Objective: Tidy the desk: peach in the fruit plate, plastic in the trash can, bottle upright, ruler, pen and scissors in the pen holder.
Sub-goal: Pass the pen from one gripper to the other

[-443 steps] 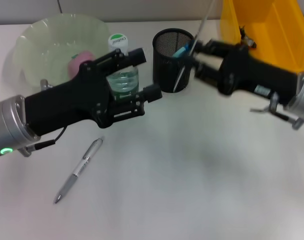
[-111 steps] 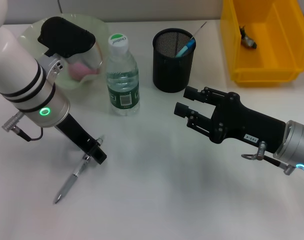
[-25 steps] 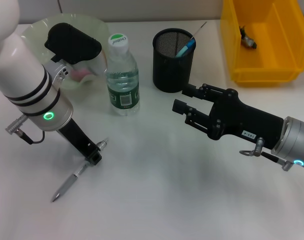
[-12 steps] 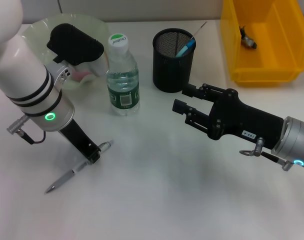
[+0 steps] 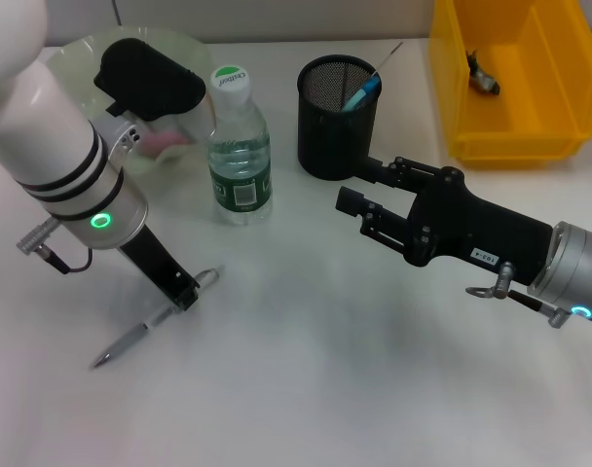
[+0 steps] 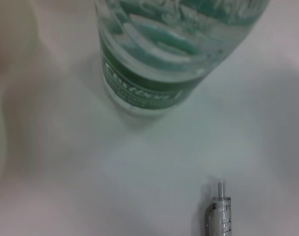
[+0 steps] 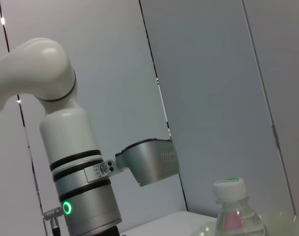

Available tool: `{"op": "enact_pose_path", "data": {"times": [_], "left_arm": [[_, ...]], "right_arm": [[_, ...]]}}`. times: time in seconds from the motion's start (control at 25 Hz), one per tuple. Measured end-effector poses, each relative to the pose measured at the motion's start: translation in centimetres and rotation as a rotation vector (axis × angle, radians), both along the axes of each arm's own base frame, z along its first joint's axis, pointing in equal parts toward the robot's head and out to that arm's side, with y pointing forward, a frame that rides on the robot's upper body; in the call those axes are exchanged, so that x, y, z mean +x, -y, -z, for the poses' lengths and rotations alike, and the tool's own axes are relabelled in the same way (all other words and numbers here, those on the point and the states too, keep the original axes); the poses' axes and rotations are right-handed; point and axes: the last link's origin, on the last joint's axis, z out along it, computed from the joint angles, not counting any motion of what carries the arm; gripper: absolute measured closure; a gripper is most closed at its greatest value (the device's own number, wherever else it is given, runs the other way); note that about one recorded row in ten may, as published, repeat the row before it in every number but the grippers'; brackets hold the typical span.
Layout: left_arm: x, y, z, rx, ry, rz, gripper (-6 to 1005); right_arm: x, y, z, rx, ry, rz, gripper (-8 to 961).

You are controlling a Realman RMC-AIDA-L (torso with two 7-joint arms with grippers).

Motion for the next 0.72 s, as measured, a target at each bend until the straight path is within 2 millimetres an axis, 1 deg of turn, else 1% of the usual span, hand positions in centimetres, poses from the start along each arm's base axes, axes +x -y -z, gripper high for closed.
{"op": "enact_pose_path", "data": {"times": [0.2, 0.24, 0.32, 0.44, 0.6, 0.64, 0.72], "left_arm": [[0.7, -0.3, -0.5, 0.019, 0.023, 0.028, 816], [1.1, -0.3, -1.0, 0.034, 0.036, 0.054, 815], [1.2, -0.2, -1.2, 0.041, 0.042, 0.065, 815], [1.7, 0.0, -2.0, 0.071, 0.078, 0.099, 814], [2.0, 0.2, -3.4, 0.116, 0.172, 0.116, 812], [2.1, 0.5, -3.9, 0.124, 0.221, 0.121, 812], [2.2, 0.7, -4.2, 0.128, 0.253, 0.125, 811]], "right_arm": [[0.0, 0.0, 0.0, 0.001, 0.0, 0.001, 479], [0.0, 0.0, 0.0, 0.001, 0.0, 0.001, 479], [0.0, 0.0, -0.1, 0.003, -0.001, 0.001, 479], [0.2, -0.1, -0.6, 0.03, -0.025, 0.019, 480], [0.4, -0.2, -0.9, 0.048, -0.035, 0.029, 480], [0.4, -0.2, -0.9, 0.051, -0.036, 0.03, 480], [0.4, -0.2, -1.0, 0.054, -0.037, 0.033, 480]]}}
